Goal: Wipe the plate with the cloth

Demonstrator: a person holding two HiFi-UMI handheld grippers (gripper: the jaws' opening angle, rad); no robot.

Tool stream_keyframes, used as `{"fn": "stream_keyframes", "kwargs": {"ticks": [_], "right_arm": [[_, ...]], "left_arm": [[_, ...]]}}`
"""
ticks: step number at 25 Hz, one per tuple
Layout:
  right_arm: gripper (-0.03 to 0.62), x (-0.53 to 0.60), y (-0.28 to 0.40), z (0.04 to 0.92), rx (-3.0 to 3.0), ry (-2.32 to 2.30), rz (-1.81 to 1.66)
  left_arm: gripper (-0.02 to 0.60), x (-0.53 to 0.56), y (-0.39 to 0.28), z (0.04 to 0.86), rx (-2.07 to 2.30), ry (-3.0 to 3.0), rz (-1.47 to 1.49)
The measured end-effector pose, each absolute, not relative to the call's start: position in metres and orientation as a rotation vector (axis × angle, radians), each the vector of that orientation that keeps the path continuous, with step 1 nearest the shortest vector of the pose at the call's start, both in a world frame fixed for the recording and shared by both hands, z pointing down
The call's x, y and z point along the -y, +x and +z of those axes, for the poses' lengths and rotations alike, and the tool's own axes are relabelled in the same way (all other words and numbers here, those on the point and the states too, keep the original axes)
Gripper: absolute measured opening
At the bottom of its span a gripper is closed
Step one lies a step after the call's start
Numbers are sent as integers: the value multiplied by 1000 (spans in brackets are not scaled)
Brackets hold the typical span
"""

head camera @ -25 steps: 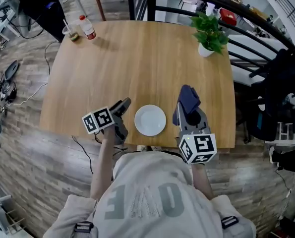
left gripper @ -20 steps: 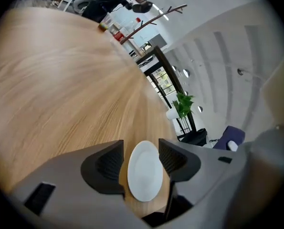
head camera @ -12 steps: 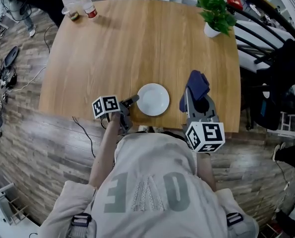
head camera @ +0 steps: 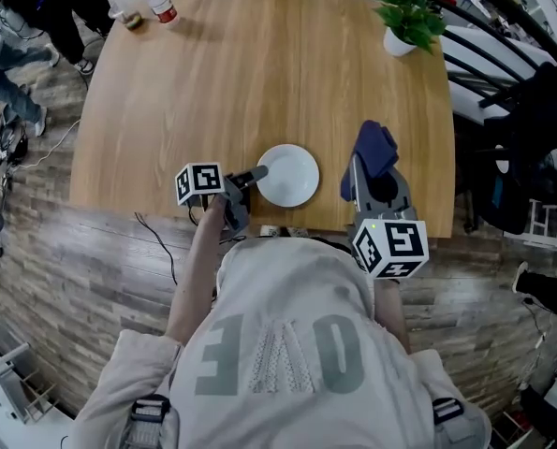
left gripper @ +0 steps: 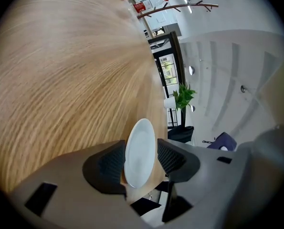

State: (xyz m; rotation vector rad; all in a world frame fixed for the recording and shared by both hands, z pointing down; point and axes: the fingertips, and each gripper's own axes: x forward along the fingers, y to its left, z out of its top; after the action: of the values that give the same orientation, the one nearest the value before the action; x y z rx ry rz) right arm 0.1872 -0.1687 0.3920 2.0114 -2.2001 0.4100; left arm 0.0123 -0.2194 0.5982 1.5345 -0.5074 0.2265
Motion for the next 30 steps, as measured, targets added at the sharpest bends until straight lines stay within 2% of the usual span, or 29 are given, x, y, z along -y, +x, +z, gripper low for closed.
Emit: {"fn": "stream_keyframes", "kwargs": {"ticks": [3,6,13,23,30], "right_arm": [[57,170,189,392,2193,2024,404],[57,172,191,395,2183,2020,408],[57,186,188,418,2088,1898,317],[57,228,161,553,1766,1056,5],[57,239,150,599,1666,792,-102]], "left_arm": [[176,218,14,605,520,1547,313],[38,215,9,616,575,1564,426],[35,219,10,616,586,1567,409],[31,231,18,615,714,1570,306],[29,232,23,616,719,1562,298]]}}
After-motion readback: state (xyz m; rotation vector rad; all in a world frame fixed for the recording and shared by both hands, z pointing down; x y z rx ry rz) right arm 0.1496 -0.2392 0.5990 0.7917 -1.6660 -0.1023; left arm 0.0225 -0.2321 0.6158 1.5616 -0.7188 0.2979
